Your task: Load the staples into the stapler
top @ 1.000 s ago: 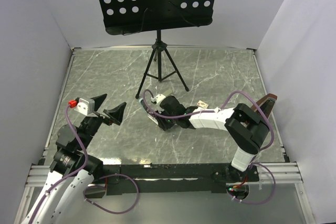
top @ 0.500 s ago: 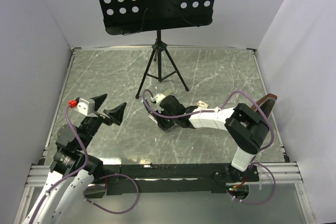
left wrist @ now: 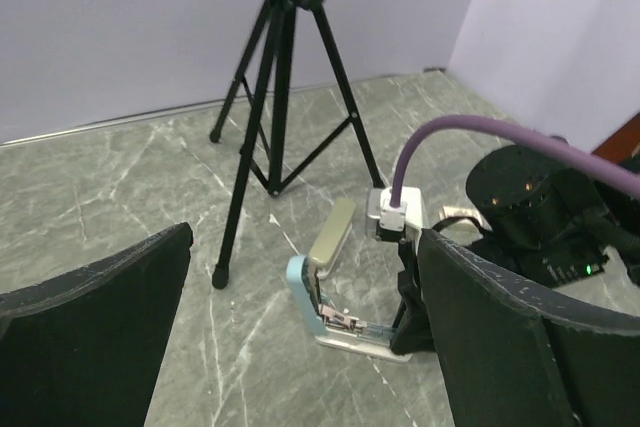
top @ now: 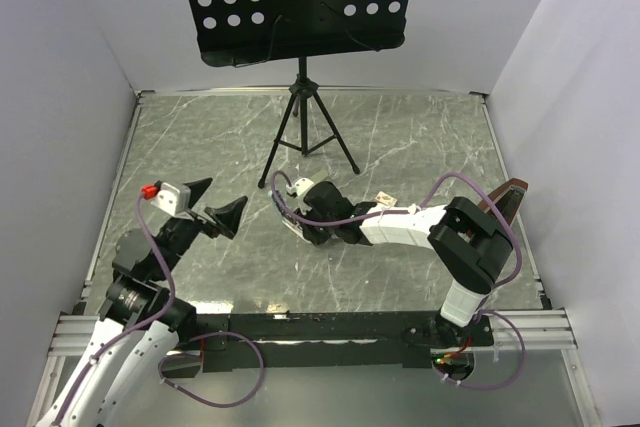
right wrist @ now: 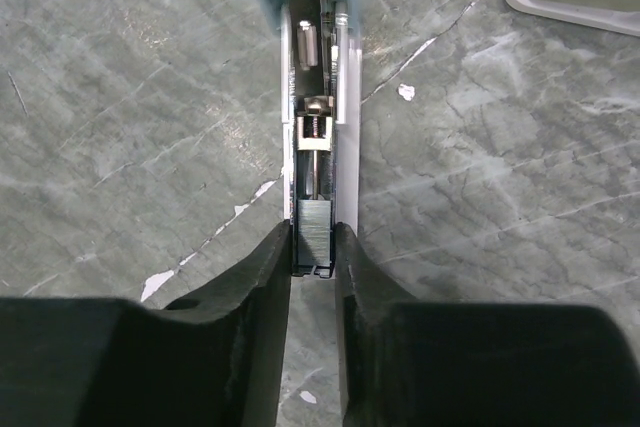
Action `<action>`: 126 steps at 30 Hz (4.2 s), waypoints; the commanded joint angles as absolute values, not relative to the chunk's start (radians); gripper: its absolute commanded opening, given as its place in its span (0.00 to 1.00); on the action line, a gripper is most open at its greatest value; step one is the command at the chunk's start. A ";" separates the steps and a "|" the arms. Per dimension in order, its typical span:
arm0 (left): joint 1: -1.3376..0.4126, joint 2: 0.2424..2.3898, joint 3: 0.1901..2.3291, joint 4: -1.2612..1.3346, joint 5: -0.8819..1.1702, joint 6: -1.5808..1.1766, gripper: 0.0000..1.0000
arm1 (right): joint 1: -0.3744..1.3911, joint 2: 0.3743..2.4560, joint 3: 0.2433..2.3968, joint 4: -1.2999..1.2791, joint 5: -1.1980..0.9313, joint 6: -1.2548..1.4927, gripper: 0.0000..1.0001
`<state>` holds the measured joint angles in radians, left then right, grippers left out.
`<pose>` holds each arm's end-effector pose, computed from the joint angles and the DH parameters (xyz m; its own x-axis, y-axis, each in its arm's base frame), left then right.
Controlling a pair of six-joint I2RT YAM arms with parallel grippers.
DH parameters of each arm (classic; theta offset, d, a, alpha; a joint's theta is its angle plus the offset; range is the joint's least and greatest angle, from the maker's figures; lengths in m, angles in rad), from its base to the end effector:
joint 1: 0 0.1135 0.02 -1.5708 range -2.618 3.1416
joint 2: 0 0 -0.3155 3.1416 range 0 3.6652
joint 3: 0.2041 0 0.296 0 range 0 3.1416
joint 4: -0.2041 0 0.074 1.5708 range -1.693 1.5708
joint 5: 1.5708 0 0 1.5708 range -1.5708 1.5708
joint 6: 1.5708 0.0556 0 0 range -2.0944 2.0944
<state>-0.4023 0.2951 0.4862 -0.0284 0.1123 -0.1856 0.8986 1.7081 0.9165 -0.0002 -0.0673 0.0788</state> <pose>0.1069 -0.0523 0.3402 0.0559 -0.2231 -0.9732 0.5099 0.8444 -0.1642 0.2465 0.3157 0.1698 -0.5055 -0.5091 -0.6966 -0.7727 0.6264 0.1030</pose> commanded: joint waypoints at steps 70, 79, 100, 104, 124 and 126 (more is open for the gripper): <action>-0.322 1.157 0.974 -0.732 1.424 0.787 0.34 | 0.905 1.031 0.681 -0.014 -0.489 -0.135 0.00; -0.457 1.101 0.896 -0.525 1.197 0.514 0.21 | 0.905 1.077 0.683 -0.003 -0.491 -0.135 0.00; -0.606 1.112 0.870 -0.293 1.055 0.249 0.01 | 0.905 1.164 0.741 0.060 -0.505 -0.129 0.03; -0.630 1.149 0.897 -0.356 1.031 0.268 0.01 | 0.905 1.157 0.739 0.100 -0.511 -0.103 0.04; -0.641 1.186 0.905 -0.345 1.008 0.242 0.01 | 0.907 1.066 0.680 0.232 -0.433 -0.041 0.21; -0.641 1.178 0.900 -0.330 0.982 0.230 0.01 | 0.905 1.058 0.677 0.236 -0.426 -0.034 0.29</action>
<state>-0.6262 1.1862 0.8715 -0.3763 0.9630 0.3027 0.9054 1.0790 0.6758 0.0479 -0.4942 -0.0448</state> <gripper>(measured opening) 0.384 0.270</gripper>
